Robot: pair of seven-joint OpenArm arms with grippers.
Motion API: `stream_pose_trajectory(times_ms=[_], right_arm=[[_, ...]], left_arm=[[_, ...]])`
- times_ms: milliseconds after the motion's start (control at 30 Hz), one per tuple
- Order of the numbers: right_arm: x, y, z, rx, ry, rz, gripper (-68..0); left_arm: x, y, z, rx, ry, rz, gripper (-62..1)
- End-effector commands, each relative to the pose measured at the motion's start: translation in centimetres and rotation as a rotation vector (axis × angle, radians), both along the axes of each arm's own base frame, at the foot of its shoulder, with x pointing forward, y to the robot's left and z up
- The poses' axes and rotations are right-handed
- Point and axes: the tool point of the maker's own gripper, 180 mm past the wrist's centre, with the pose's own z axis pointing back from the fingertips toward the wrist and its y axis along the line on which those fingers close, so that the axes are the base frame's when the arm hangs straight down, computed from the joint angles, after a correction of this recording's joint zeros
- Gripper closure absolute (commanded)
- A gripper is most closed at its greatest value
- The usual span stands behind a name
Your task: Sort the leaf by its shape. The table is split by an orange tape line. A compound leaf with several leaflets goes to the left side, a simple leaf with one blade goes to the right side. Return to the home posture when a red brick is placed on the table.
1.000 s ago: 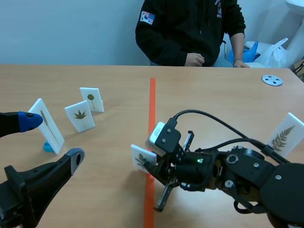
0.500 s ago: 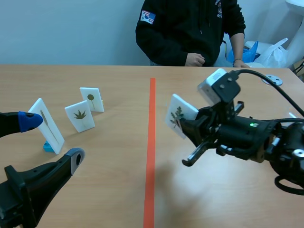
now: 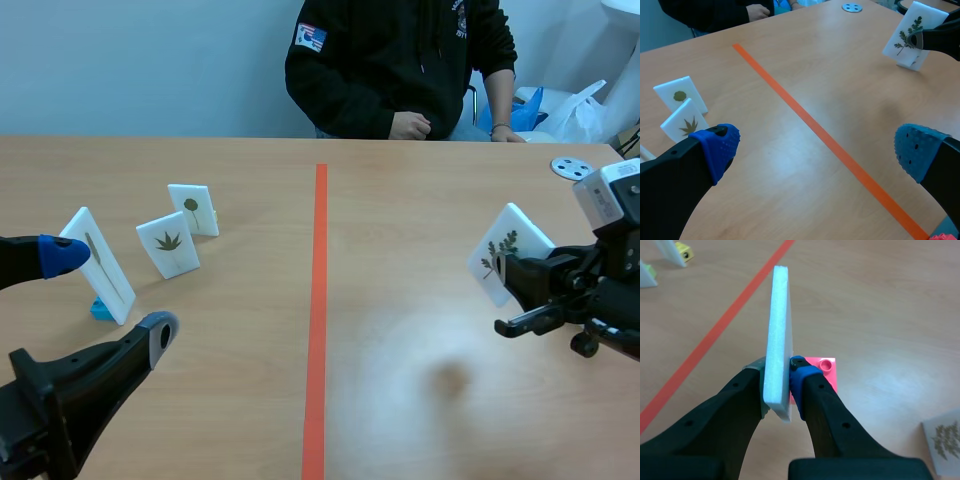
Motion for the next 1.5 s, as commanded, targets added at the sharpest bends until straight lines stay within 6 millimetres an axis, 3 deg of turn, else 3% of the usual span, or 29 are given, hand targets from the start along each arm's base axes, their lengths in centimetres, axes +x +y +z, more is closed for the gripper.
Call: stream_pose_trajectory(times_ms=[0,533,933,1333,1467], right_arm=[[0.8,-0.6,0.3,0.011,-0.018,-0.029,-1.5],[3.0,-7.5,-5.3,0.010,0.045,-0.275,-1.5],[3.2,-9.4,-7.4,-0.007,0.081,-0.357,-2.1],[3.0,-9.5,-7.8,-0.014,0.098,-0.362,-26.3],[3.2,-9.5,-7.3,-0.008,0.071,-0.362,-29.5]], left_arm=[[0.1,-0.3,0.7,-0.017,-0.019,-0.001,-62.3],[0.1,-0.3,0.7,-0.017,-0.018,-0.001,-62.3],[0.1,-0.3,0.7,-0.017,-0.018,-0.001,-62.3],[0.1,-0.3,0.7,-0.017,-0.018,-0.001,-62.3],[0.1,-0.3,0.7,-0.017,-0.018,-0.001,-62.3]])
